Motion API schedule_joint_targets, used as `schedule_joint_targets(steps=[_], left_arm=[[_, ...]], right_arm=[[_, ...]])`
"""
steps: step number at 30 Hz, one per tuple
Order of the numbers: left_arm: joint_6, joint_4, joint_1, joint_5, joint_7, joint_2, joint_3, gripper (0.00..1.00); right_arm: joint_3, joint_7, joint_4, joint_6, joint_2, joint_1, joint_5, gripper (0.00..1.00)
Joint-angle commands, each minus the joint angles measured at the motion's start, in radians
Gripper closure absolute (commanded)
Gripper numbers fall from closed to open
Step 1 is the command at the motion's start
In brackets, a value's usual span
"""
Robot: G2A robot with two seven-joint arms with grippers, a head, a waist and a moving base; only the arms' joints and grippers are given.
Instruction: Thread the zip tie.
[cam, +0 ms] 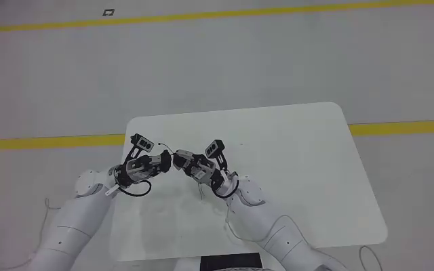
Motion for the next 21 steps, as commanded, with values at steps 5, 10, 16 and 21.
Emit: schedule_joint_targets(steps=[5, 10, 16, 21], left_arm=[[0.0, 0.0, 0.0, 0.0, 0.0, 0.0, 0.0, 1.0], [0.0, 0.0, 0.0, 0.0, 0.0, 0.0, 0.0, 1.0], [0.0, 0.0, 0.0, 0.0, 0.0, 0.0, 0.0, 1.0], [0.0, 0.0, 0.0, 0.0, 0.0, 0.0, 0.0, 1.0]], right_arm=[[0.009, -0.001, 0.005, 0.0, -0.008, 0.001, -0.016, 1.0], [0.025, -0.014, 0.002, 0.0, -0.01, -0.006, -0.053, 1.0], [0.053, -0.016, -0.011, 0.0, -0.011, -0.025, -0.077, 1.0], [0.067, -0.02, -0.015, 0.0, -0.012, -0.034, -0.09, 1.0]])
